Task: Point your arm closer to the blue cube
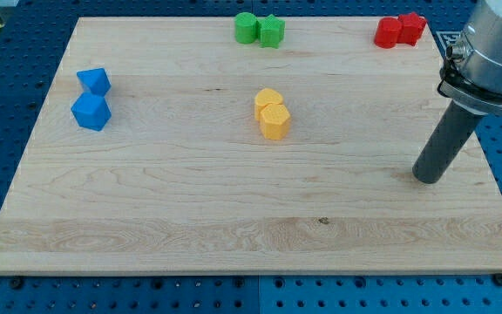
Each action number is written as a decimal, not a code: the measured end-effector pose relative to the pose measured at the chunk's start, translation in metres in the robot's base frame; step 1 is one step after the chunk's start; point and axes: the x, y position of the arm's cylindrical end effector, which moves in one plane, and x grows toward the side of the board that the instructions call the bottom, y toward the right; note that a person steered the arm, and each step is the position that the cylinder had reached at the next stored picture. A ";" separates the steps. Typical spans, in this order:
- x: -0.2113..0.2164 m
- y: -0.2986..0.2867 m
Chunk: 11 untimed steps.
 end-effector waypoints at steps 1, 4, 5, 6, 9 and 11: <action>0.000 -0.008; 0.000 -0.100; 0.000 -0.152; -0.013 -0.217; -0.031 -0.309; -0.034 -0.350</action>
